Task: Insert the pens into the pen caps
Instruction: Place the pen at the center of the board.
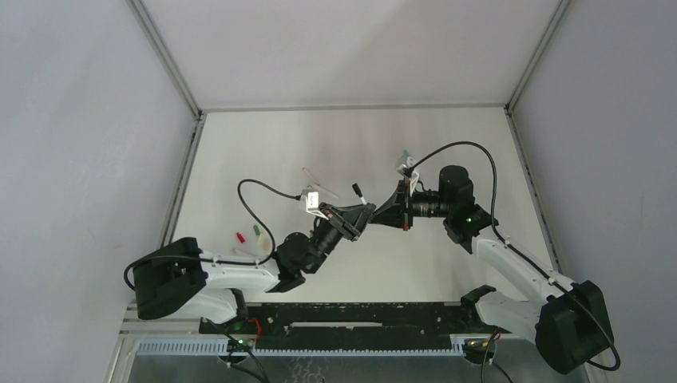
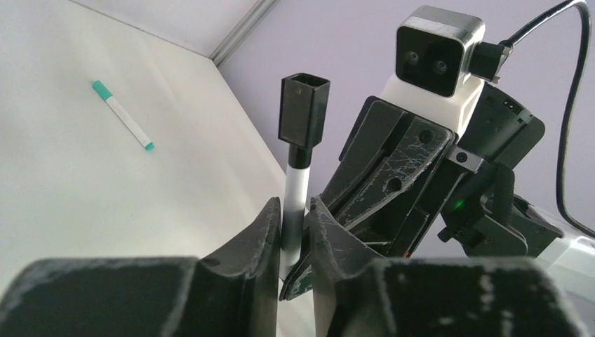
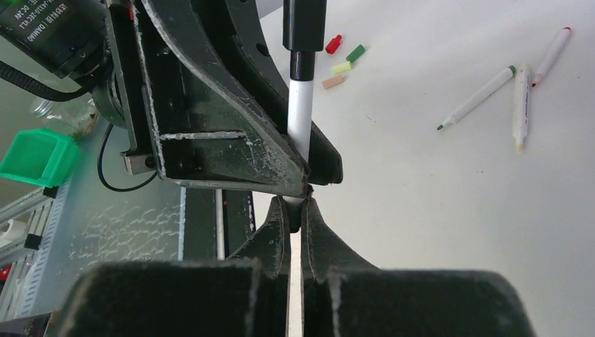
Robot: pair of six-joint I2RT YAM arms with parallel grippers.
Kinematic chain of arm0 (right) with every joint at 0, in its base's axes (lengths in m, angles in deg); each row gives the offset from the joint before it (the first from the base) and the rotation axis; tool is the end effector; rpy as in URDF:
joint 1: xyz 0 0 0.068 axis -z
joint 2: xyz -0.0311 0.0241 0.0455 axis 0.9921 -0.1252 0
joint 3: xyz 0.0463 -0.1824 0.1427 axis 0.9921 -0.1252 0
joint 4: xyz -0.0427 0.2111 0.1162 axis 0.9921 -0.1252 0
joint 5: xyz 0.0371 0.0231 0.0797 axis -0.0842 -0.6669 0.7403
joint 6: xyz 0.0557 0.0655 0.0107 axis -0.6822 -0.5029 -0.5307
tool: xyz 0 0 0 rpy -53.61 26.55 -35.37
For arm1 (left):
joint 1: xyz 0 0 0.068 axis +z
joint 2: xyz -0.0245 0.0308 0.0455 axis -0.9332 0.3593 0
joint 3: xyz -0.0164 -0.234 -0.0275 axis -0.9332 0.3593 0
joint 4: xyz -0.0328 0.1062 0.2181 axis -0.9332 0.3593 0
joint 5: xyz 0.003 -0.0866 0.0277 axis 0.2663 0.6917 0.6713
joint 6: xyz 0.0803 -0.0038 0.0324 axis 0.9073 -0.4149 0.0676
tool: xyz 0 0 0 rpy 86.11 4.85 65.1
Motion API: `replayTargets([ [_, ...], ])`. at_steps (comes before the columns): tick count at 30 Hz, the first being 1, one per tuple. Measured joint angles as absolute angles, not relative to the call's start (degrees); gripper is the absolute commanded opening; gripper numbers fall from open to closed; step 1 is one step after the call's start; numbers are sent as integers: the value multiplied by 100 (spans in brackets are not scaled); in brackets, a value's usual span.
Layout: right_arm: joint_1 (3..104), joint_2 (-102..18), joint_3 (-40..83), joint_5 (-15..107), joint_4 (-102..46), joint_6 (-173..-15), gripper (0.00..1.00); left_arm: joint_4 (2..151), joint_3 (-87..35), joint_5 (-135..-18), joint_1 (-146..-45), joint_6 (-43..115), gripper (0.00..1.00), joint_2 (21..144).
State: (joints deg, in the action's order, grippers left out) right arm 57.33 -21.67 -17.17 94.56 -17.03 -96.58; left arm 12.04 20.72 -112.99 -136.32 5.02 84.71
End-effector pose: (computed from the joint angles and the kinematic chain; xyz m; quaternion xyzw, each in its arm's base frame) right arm 0.2023 0.1673 0.2460 -0.3881 0.6435 0.5186 0.4078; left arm 0.1473 -0.2591 0.2280 -0.0589 0.6203 -0.5411 0.5647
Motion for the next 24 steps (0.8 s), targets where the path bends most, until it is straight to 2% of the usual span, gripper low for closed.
replayTargets([
  [4, 5821, -2194, -1717, 9495, -1736, -9617, 0, 1173, 2074, -11258, -13643, 517, 51, 8458],
  [6, 5886, -2204, -1717, 9528, -1749, -9580, 0, 1164, 2080, -11251, -13651, 558, 58, 8401],
  [13, 6315, -2209, -1566, 9825, -2175, -9149, 0, 1309, 2347, -11195, -13656, 775, 64, 7737],
  [17, 6625, -2213, -1467, 9825, -2413, -8767, 0, 1610, 2651, -11142, -13660, 954, 71, 7317],
  [24, 7027, -2716, -1179, 8918, -3121, -7936, 0, 2732, 3033, -11157, -13658, 1256, 78, 6493],
])
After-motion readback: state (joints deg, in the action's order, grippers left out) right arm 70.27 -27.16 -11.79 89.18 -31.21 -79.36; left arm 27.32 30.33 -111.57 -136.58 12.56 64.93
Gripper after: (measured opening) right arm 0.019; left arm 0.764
